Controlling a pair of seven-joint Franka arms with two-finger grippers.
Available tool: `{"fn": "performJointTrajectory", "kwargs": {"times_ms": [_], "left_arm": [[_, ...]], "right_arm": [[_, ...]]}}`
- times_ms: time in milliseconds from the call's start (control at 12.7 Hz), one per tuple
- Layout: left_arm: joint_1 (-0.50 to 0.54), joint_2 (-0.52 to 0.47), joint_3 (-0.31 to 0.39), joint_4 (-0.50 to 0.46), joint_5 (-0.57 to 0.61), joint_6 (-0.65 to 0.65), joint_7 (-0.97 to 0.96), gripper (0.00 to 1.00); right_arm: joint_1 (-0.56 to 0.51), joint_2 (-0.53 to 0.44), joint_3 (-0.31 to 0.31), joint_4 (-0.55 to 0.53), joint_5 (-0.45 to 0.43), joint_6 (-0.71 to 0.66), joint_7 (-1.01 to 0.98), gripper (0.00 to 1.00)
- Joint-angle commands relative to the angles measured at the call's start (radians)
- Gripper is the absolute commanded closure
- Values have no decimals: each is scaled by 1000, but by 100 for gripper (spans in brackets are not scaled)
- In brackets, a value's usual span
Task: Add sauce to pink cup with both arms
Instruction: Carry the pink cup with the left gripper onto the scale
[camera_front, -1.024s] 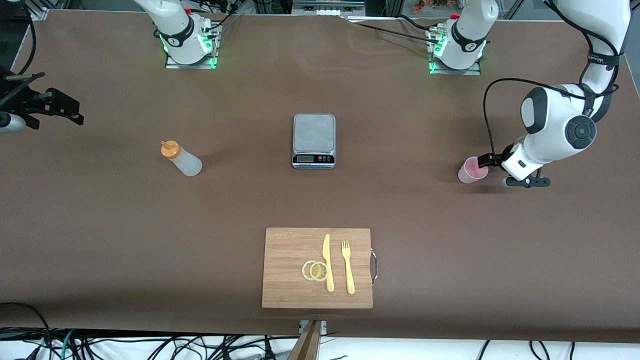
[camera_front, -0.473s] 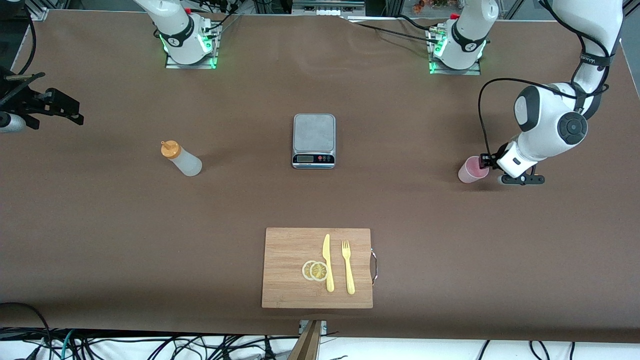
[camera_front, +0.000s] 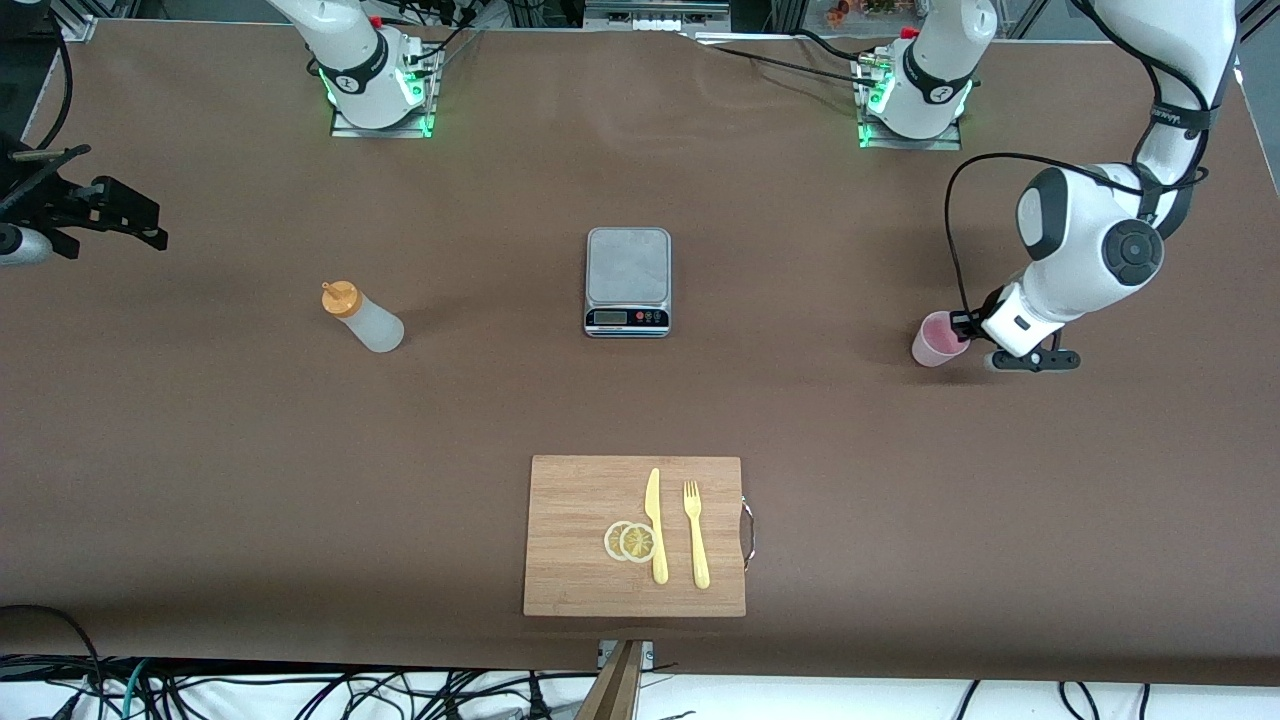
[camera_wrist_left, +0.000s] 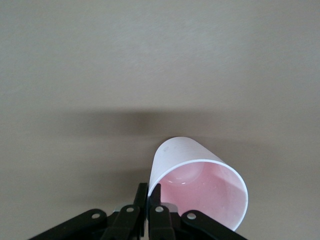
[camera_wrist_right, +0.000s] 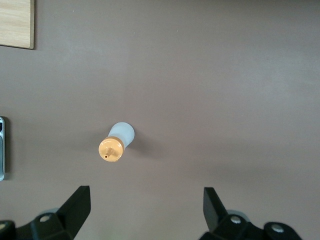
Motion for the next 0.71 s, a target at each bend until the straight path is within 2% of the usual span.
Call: {"fn": "performJointTrajectory", "kwargs": {"times_ms": [0, 236, 394, 630], "left_arm": [[-107, -14, -2, 110, -25, -140, -101, 100], [-271, -14, -2, 279, -89, -355, -139, 100], [-361, -12, -20, 321, -118, -378, -214, 100], [-379, -8, -169, 321, -121, -342, -407, 100]], "right_arm": [[-3, -19, 4, -14, 3, -2, -7, 0], [-3, -19, 4, -14, 3, -4, -6, 0], [-1, -19, 5, -14, 3, -4, -6, 0], [-1, -20, 5, -15, 3, -4, -7, 0]]}}
